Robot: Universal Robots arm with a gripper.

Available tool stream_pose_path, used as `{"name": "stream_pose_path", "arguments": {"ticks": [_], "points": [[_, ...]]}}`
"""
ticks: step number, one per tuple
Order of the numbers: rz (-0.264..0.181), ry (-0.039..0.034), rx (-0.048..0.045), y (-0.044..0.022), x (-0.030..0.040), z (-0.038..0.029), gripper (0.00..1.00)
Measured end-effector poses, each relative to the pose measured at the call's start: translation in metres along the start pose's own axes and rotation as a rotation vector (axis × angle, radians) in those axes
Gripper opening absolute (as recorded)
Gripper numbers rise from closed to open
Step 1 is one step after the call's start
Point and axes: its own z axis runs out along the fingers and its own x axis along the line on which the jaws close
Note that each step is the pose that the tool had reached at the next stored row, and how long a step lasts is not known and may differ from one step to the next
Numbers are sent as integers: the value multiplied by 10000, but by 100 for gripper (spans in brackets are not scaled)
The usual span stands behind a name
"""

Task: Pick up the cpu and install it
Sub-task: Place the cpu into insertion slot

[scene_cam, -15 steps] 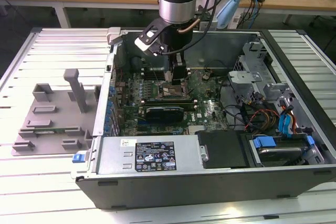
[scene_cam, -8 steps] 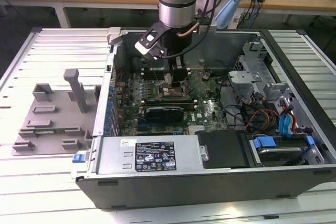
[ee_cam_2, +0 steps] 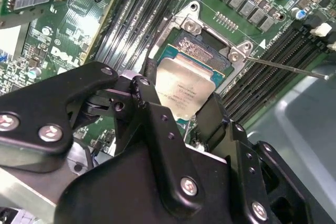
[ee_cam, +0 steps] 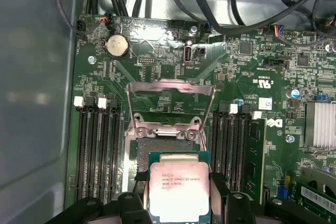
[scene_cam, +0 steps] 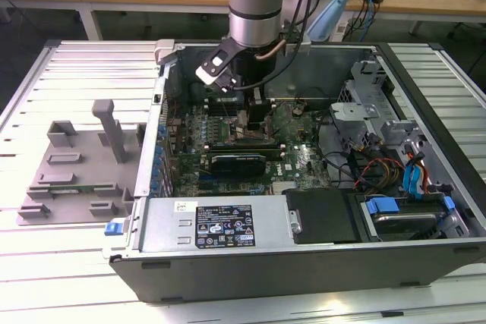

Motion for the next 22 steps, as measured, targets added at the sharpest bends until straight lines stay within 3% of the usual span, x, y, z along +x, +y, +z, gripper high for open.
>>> {"name": "stream_pose_path", "arguments": {"ticks": [1, 3, 4, 10, 15, 17, 18, 22], "points": [[-5, -128, 4, 0, 16, 17, 55], [114, -161, 13, -1, 22, 46, 55], [441, -173, 29, -2, 23, 66, 55], [547, -162, 34, -3, 56, 118, 55], [273, -149, 21, -2, 94, 187, 55], [273, -148, 20, -1, 110, 203, 55], [283, -149, 21, -3, 112, 245, 55], [437, -154, 28, -4, 114, 273, 55]]}}
